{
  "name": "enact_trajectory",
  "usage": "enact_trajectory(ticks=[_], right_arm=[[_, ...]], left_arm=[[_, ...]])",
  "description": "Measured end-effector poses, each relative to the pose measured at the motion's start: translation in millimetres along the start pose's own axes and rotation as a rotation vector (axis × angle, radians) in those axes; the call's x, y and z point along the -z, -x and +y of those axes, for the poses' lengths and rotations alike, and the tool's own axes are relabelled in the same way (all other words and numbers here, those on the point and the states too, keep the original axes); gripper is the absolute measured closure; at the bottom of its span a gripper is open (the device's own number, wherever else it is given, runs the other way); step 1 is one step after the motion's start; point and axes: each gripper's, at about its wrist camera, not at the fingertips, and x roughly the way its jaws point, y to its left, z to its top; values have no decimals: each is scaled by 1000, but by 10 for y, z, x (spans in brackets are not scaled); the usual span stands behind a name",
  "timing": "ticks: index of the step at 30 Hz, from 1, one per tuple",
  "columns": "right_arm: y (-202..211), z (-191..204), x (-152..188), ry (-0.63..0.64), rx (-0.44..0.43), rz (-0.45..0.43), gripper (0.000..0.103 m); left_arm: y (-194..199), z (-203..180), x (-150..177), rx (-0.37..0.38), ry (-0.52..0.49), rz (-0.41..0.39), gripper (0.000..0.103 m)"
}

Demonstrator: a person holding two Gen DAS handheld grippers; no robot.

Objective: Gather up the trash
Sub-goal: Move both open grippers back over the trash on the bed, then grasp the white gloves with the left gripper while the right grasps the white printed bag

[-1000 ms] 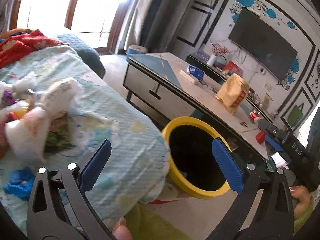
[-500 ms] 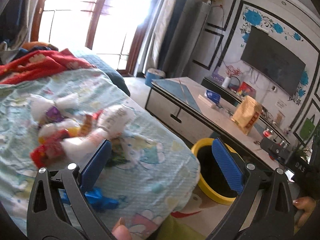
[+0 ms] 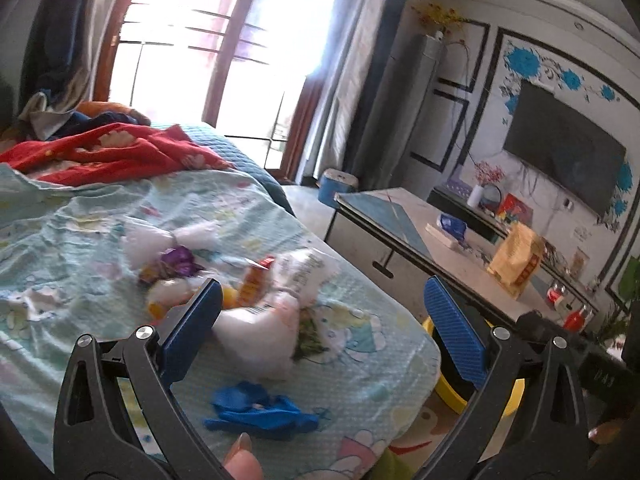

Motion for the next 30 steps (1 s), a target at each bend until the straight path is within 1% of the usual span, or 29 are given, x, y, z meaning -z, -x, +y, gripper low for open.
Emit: enact_trajectory(ticks=[7,10,15,20,27,30], right_arm=[[-81,387,6,58,-68,19,10],[-121,567,5,76,-97,29,10],[-207,880,5,125,-136,52,10],[-330,1153,20,165,-164,81,10],[-577,1443,85,203,-184,132,10],[-722,1544,136,218,-180,156,10]], left_arm=[[123,452,-116,-64,70,-39,10],[115,675,-149,-93,103,-24,10],[150,1004,-198,-135,170,-42,10],[187,1257,-233,-169,197,-61,10],[119,1513,-226,-210,192,-39,10],[20,1630,-201,-209,198,-12,10]])
